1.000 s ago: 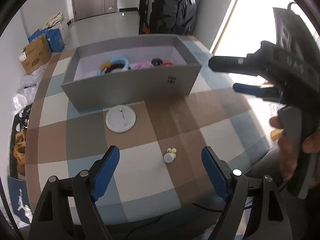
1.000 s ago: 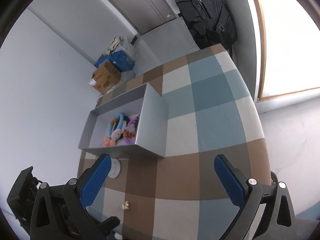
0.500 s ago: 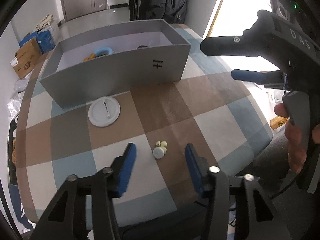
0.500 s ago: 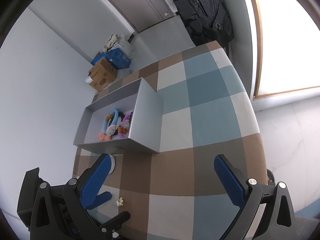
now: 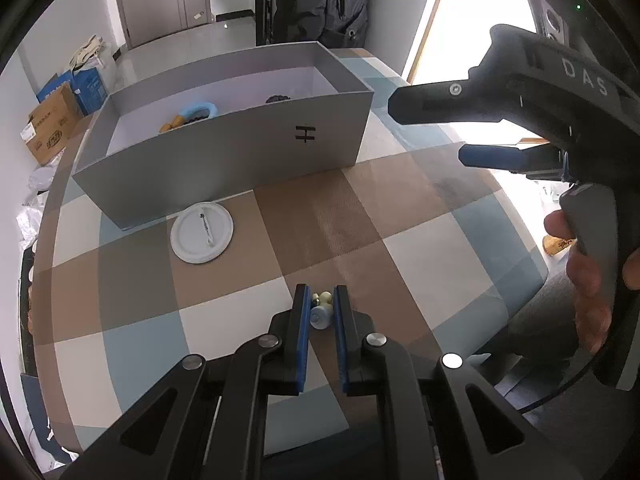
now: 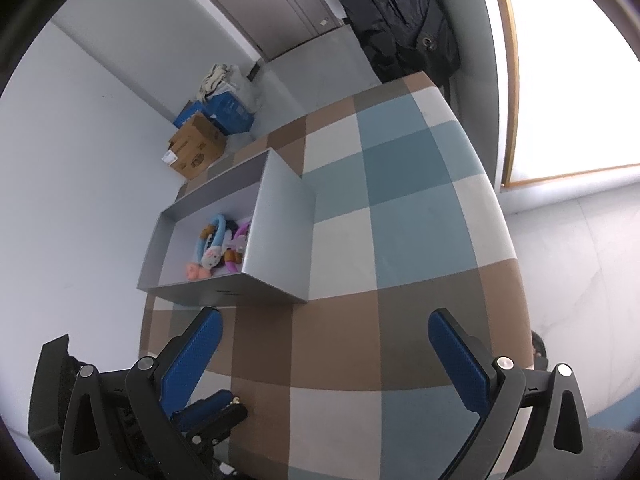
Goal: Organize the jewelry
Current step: 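Grasp the small white-yellow toy on the table with the left tool, then carry the small toy toward the box with the left tool while the right tool grasps the white round lid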
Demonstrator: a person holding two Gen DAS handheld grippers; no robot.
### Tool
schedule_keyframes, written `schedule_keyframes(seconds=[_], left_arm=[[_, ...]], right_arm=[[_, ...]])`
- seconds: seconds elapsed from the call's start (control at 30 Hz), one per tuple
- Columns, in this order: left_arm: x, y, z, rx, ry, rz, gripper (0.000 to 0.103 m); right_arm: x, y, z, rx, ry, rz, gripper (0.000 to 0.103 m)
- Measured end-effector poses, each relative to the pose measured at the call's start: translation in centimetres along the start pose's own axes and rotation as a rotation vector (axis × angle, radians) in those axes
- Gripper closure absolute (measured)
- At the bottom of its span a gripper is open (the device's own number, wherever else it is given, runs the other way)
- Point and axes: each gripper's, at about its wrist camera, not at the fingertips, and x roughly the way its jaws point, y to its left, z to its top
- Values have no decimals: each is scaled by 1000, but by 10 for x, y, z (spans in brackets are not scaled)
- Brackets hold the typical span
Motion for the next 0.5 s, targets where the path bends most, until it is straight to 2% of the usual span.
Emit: schedule_keyframes(seconds=[0.2,0.5], left_arm=[[-8,15,7,-61,-16,-31,96],[-43,52,15,-215,-126,-94,96]], right_arm=[[0,1,-1,-10,-1,-9,0],[6,14,-7,-67,22,-30,0]])
